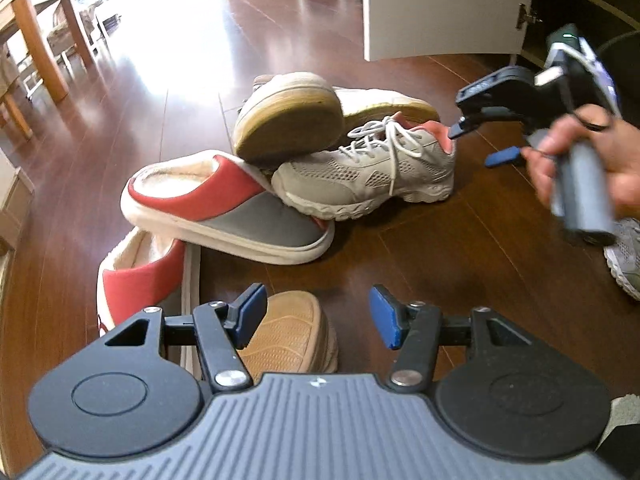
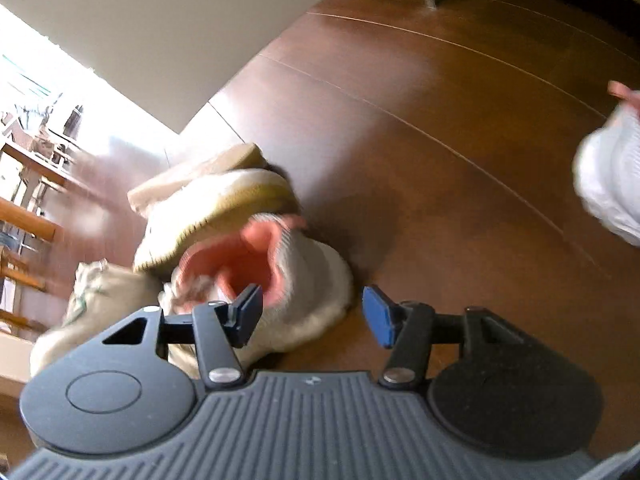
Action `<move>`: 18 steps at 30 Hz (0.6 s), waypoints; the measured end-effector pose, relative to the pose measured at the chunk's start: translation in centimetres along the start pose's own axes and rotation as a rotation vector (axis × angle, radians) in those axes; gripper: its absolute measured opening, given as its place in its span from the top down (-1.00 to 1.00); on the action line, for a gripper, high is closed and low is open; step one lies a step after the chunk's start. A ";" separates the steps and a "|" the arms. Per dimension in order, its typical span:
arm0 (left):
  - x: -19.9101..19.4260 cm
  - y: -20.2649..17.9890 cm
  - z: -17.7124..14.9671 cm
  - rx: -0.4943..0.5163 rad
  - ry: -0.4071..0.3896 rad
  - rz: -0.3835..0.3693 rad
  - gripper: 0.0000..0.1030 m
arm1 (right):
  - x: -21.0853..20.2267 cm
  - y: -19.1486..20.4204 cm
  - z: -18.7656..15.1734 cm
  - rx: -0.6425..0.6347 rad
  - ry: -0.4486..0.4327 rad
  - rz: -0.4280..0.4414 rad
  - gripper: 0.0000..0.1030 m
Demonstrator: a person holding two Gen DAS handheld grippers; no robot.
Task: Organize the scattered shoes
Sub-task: 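Grasp the second pink-lined sneaker by its heel with the right tool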
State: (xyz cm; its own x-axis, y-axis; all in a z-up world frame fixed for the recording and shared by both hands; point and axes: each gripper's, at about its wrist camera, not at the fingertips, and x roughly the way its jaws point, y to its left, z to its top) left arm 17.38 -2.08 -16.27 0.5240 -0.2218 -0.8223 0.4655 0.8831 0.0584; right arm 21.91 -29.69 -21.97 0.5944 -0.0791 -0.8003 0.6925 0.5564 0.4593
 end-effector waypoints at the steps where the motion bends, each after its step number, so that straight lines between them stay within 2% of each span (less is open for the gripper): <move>1: 0.0 0.0 -0.1 -0.001 0.006 0.000 -0.17 | 1.2 0.3 0.1 0.017 0.016 -0.029 -0.26; 2: 0.1 -0.1 -0.2 0.002 0.010 0.002 -0.17 | 1.7 0.4 0.2 0.018 0.035 -0.037 -0.40; 4: 0.1 -0.3 -0.3 0.015 0.017 0.008 -0.17 | 4.4 0.5 0.2 0.006 0.125 -0.072 -0.39; 5: 0.1 -0.5 -0.3 0.023 0.020 0.012 -0.18 | 5.0 0.2 0.1 0.007 0.133 -0.056 -0.13; 6: 0.0 -0.7 -0.3 0.031 0.020 0.015 -0.18 | 5.5 0.0 0.1 0.003 0.141 -0.036 0.23; 9: -0.3 -1.3 0.2 0.047 0.012 0.020 -0.18 | 5.3 -0.1 0.3 -0.078 0.156 0.022 0.43; 14: -0.9 -1.9 1.0 0.060 -0.007 0.019 -0.19 | 1.7 -1.4 1.1 -0.213 0.125 0.121 0.41; 16: -1.0 -2.1 1.1 0.062 -0.007 0.008 -0.19 | -1.1 -2.2 2.0 -0.383 0.083 0.178 0.41; 17: -0.9 -2.4 1.2 0.063 -0.005 0.000 -0.19 | -1.7 -2.4 2.4 -0.424 0.094 0.198 0.40; 18: -0.8 -2.6 1.1 0.064 0.002 -0.015 -0.19 | -2.9 -2.9 3.0 -0.529 0.133 0.239 0.40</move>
State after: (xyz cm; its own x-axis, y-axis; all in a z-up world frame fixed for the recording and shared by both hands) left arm 16.57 -4.72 -15.16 0.5152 -0.2343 -0.8244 0.5184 0.8512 0.0820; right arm 19.42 -33.58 -19.85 0.6291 0.1845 -0.7551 0.2273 0.8853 0.4057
